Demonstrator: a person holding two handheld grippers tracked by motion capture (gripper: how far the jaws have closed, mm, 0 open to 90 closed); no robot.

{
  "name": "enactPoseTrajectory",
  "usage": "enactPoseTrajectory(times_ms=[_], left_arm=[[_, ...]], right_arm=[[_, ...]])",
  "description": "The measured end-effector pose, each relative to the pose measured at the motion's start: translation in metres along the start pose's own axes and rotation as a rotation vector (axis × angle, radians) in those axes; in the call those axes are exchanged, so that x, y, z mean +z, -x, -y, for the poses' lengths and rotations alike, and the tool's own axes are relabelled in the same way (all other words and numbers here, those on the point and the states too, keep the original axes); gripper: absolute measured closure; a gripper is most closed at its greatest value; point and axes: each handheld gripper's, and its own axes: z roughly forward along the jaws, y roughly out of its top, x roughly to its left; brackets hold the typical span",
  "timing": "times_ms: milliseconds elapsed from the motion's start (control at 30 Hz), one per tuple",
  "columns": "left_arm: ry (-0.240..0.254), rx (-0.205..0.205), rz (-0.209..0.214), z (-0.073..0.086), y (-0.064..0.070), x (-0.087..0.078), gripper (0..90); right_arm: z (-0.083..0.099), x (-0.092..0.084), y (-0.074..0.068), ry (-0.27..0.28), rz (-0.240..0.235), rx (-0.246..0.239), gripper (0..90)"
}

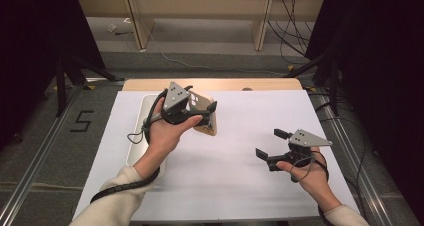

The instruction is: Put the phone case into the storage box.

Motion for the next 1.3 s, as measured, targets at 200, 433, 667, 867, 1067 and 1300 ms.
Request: enactPoseTrajectory(times_ms=[200, 433, 667, 867, 1067, 1300], left_arm=[[0.003, -0.005, -0.008, 0.0, -0.002, -0.002, 10.3], [0.004, -0.006, -0.013, -0.001, -0.004, -0.003, 10.3], [0.005, -0.006, -0.021, -0.001, -0.006, -0.004, 10.3], [0.008, -0.008, -0.026, -0.003, -0.009, -0.005, 10.3], [0.009, -0.004, -0.031, -0.004, -0.011, -0.006, 10.3], [0.011, -0.005, -0.042, -0.006, -0.015, -0.008, 10.3]], right_arm=[[0.002, -0.001, 0.001, -0.001, 0.005, 0.0, 2.3], [0.003, -0.003, 0.002, -0.001, 0.011, 0.001, 2.6], [0.004, -0.003, 0.002, 0.0, 0.013, 0.0, 2.8], [0.004, -0.004, 0.002, 0.002, 0.015, 0.0, 2.9], [0.004, -0.004, 0.003, 0.004, 0.018, 0.002, 3.0], [0.004, -0.004, 0.003, 0.003, 0.02, -0.002, 3.0]])
